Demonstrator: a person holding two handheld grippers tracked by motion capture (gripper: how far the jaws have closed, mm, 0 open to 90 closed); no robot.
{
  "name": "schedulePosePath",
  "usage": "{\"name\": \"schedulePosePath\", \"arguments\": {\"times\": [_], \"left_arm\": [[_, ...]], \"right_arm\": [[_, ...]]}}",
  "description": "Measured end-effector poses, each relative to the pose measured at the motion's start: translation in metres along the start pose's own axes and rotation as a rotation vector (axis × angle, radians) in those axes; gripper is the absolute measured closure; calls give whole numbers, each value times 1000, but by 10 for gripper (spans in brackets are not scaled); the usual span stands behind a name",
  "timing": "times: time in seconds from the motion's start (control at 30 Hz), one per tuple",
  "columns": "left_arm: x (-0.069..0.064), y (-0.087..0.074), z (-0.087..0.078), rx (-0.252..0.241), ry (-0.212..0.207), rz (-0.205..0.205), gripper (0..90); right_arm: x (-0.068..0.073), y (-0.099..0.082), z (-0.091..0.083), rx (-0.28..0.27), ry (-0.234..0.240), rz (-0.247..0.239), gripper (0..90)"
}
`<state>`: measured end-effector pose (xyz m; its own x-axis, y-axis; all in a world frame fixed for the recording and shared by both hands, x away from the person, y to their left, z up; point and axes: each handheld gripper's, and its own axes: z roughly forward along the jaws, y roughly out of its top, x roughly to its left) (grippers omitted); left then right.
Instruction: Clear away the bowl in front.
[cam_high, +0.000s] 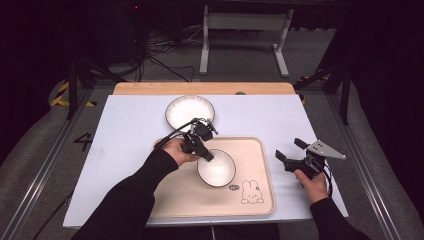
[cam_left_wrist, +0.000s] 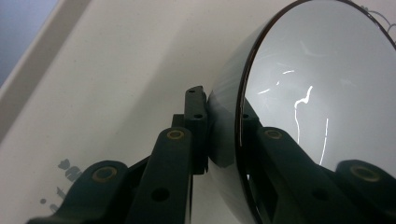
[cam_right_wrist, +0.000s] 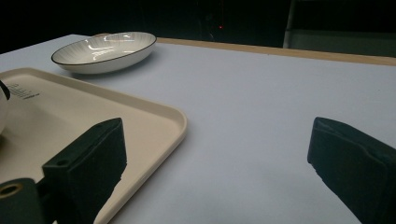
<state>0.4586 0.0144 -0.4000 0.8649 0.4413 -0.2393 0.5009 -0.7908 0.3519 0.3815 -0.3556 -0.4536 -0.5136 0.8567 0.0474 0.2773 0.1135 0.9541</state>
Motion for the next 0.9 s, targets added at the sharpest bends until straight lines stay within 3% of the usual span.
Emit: {"name": "schedulePosePath", "arguments": {"times": [0.3,0.5,0.63,0.73,0.9], "left_arm": [[7,-2,2,11,-21,-27,812],[8,-3,5,37,-6,-28,777],[11,-5,4,30,-64,-27,642],[9,-5,-1,2,-46,-14,511],[3,-8,-11,-99,-39,11,319]], "right_arm": [[0,0,0,0,0,0,51],[0,0,0,2,-1,-1,51],[0,0,0,0,-1,1,51],[0,0,0,0,-1,1,51],[0,0,0,0,0,0,51]]}}
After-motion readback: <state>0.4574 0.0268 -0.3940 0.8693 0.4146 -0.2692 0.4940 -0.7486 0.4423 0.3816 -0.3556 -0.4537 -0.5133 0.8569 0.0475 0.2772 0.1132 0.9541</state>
